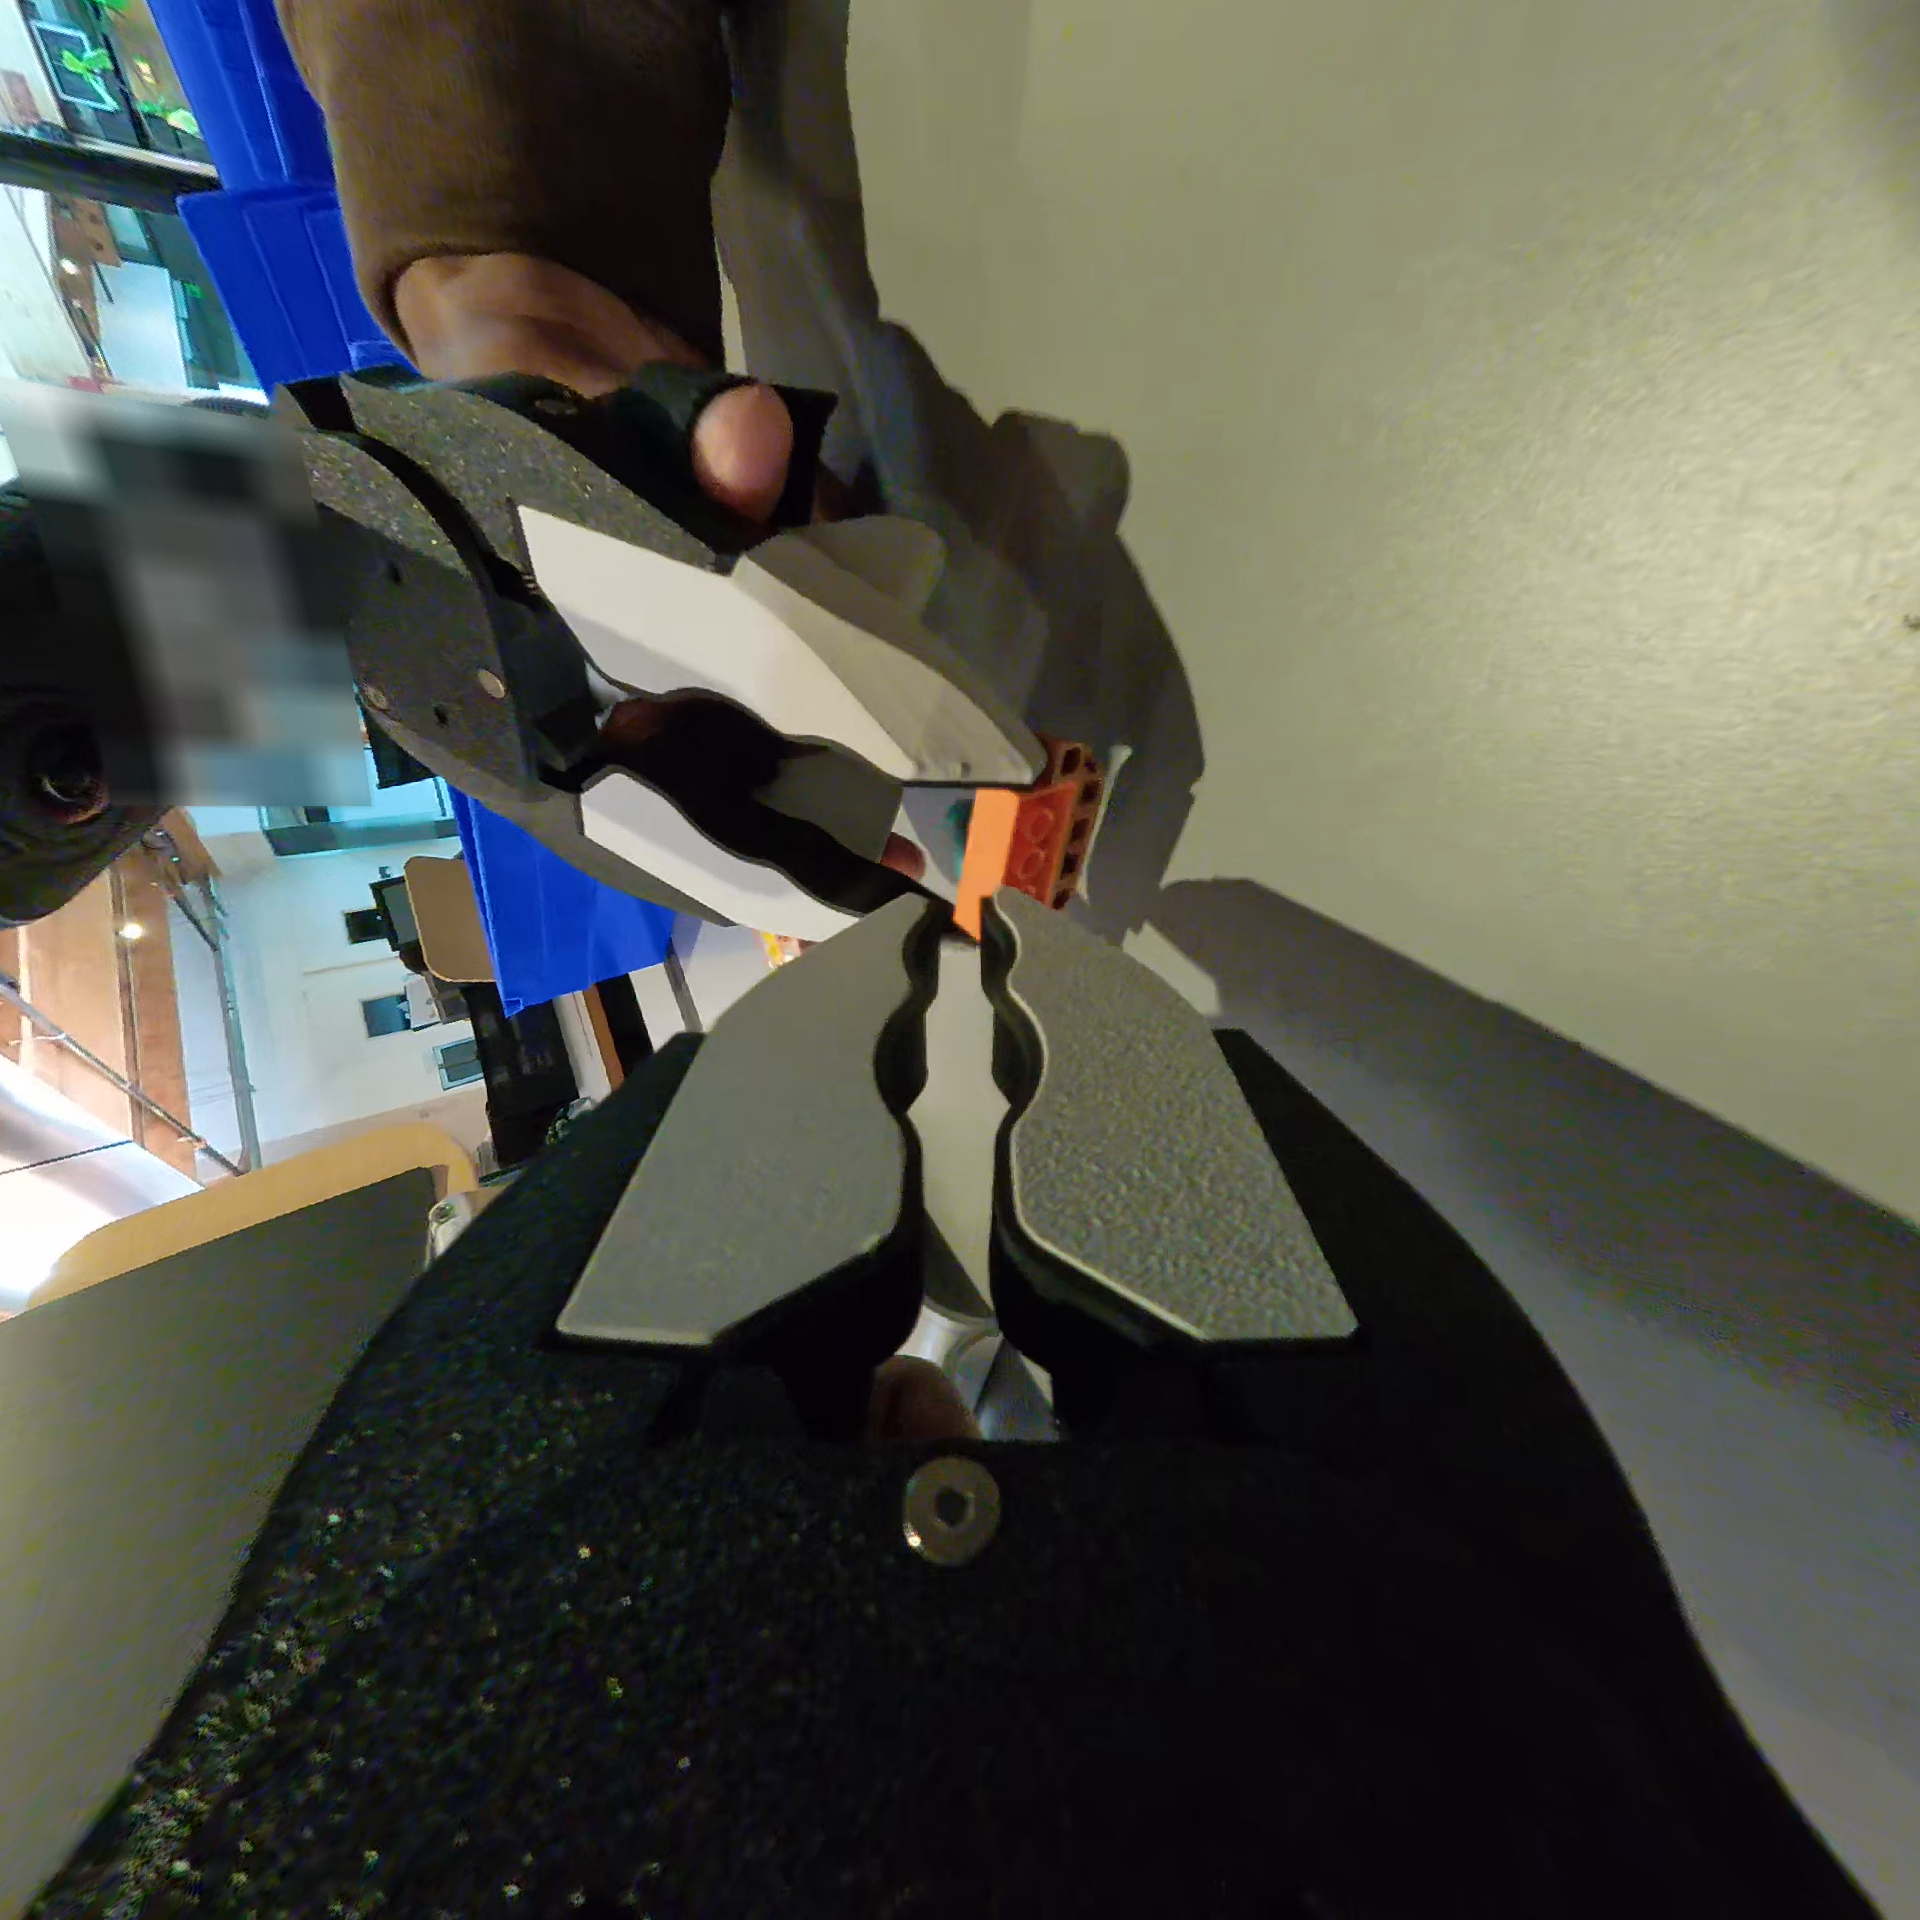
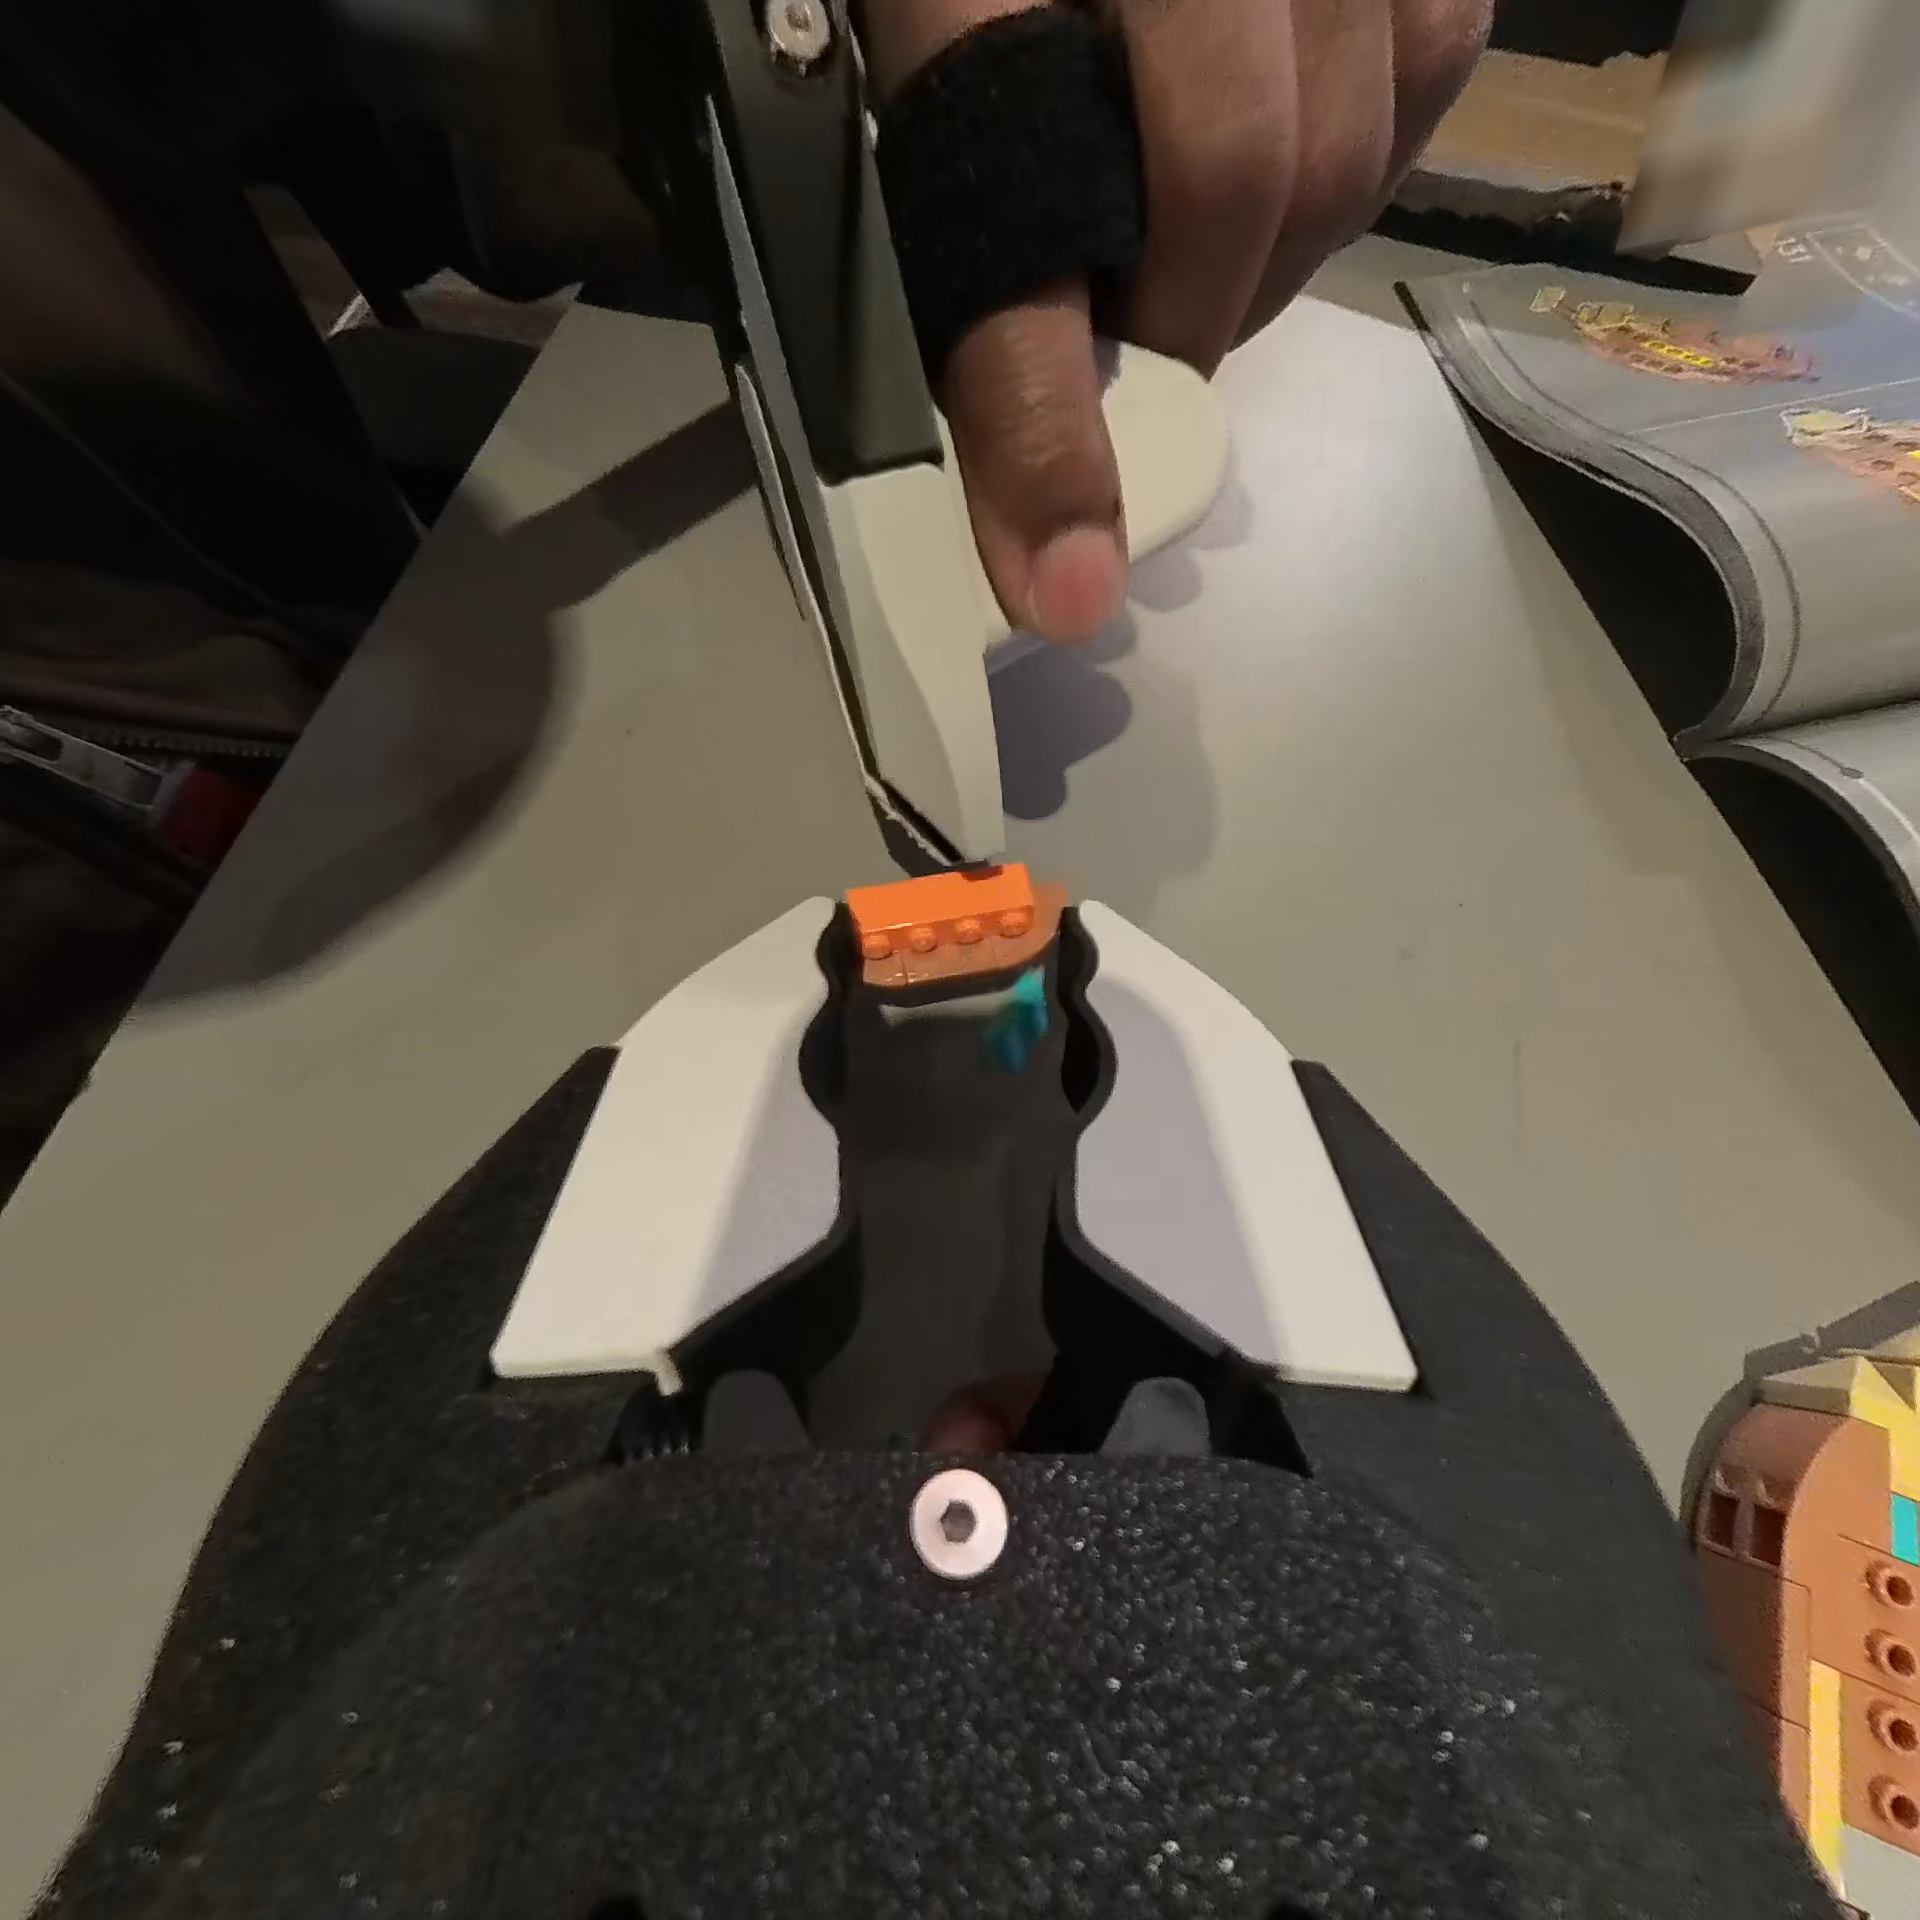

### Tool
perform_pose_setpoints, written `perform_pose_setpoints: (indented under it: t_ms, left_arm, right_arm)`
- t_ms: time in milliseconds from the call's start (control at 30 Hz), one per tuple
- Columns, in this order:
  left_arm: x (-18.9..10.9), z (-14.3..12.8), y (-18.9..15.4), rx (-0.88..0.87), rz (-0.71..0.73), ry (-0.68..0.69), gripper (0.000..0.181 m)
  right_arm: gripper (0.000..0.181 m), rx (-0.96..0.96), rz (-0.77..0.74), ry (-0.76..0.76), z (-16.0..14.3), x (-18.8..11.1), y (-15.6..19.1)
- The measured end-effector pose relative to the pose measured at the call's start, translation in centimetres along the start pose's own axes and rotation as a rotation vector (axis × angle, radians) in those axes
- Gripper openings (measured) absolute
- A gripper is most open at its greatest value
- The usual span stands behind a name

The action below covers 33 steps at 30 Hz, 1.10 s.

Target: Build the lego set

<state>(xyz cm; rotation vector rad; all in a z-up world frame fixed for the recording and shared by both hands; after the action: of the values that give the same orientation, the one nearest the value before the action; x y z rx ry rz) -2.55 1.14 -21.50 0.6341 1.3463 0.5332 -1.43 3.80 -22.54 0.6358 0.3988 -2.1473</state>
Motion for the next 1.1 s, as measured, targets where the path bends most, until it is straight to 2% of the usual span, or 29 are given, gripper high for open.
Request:
perform_pose_setpoints:
  t_ms: [133, 367, 567, 767, 1100]
  left_arm:
    - [-0.3, -0.1, 0.4, -0.089, 0.023, -0.035, 0.008]
    - [-0.7, -0.5, 0.3, -0.635, -0.020, -0.268, 0.026]
    - [-0.6, -0.6, 0.7, -0.919, -0.012, -0.428, 0.047]
    - [-0.1, -1.2, 1.3, -1.020, 0.036, -0.462, 0.059]
    - [-0.1, -1.0, 1.9, -1.054, 0.067, -0.524, 0.053]
  right_arm:
    - [0.039, 0.000, -0.008, 0.001, 0.0, 0.0, -0.1]
    - [0.039, 0.027, -0.067, -0.032, 0.4, -0.3, -0.8]
    - [0.038, 0.067, -0.116, -0.140, 1.9, -1.1, -1.8]
    - [0.038, 0.062, -0.132, -0.164, 2.4, -1.2, -1.5]
    - [0.038, 0.079, -0.161, -0.219, 3.1, -1.5, -1.6]
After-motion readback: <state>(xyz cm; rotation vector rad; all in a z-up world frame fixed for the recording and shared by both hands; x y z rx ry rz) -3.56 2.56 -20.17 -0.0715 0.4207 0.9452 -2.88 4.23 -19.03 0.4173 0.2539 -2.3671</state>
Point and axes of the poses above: each gripper's, where its closed fingertips meet, x out along the fingers, z out of its top, y = z × x across the jaws, the point moved 2 cm from there along -x, back along the fingers, and after that the axes turned 13 degrees about -z, right-handed, at the moved point
